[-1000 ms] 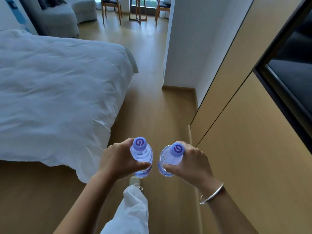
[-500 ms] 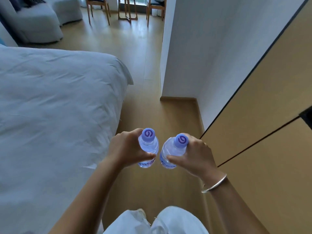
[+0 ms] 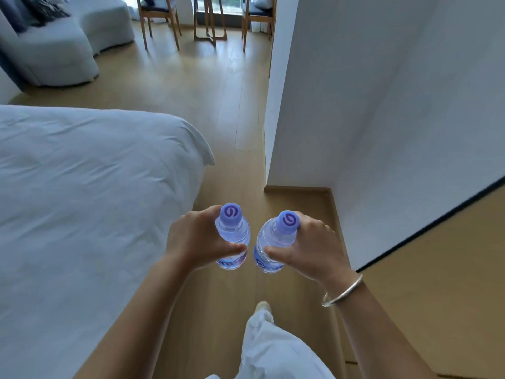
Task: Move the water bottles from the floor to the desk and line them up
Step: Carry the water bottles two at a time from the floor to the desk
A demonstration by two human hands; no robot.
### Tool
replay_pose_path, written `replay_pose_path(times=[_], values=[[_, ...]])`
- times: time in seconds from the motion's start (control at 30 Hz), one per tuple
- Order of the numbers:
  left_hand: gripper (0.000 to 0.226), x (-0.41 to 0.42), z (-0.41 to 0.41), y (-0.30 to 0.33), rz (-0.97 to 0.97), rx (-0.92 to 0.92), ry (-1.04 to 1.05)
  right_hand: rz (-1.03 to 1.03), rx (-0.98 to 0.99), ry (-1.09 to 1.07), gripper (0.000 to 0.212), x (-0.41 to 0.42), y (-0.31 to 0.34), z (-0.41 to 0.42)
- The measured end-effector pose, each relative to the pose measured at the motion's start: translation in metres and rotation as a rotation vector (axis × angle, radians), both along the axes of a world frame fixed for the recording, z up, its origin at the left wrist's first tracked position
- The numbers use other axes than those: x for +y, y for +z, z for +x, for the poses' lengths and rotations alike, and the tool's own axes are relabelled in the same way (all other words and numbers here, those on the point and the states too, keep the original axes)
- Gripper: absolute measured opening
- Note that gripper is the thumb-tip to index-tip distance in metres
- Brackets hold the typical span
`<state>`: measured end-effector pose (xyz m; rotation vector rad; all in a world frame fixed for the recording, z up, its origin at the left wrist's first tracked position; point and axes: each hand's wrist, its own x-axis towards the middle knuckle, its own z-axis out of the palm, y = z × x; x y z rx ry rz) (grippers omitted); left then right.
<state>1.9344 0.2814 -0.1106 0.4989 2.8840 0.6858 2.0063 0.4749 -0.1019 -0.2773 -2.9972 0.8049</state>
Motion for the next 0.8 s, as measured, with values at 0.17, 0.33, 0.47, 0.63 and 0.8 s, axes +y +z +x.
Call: replay_pose_path(times=[0.17, 0.33, 0.47, 0.63, 0.8], values=[[0.059, 0.047, -0.103, 0.007, 0.031, -0.029, 0.05, 0.015, -0.007, 0.033, 0.046, 0.05, 0.009, -0.106], [0.062, 0.076, -0.192, 0.01, 0.045, -0.005, 0.083, 0.051, -0.008, 0.048, 0.043, 0.084, 0.015, -0.204], [0.065, 0.087, -0.263, 0.009, 0.023, 0.005, 0.091, 0.033, -0.013, 0.072, 0.042, 0.096, 0.015, -0.279], [0.065, 0.089, -0.366, 0.004, 0.041, 0.002, 0.067, 0.02, -0.026, 0.06, 0.038, 0.096, 0.01, -0.384], [0.065, 0.085, -0.489, 0.01, 0.041, 0.01, 0.016, 0.02, -0.017, 0.032, 0.039, 0.084, 0.011, -0.498]])
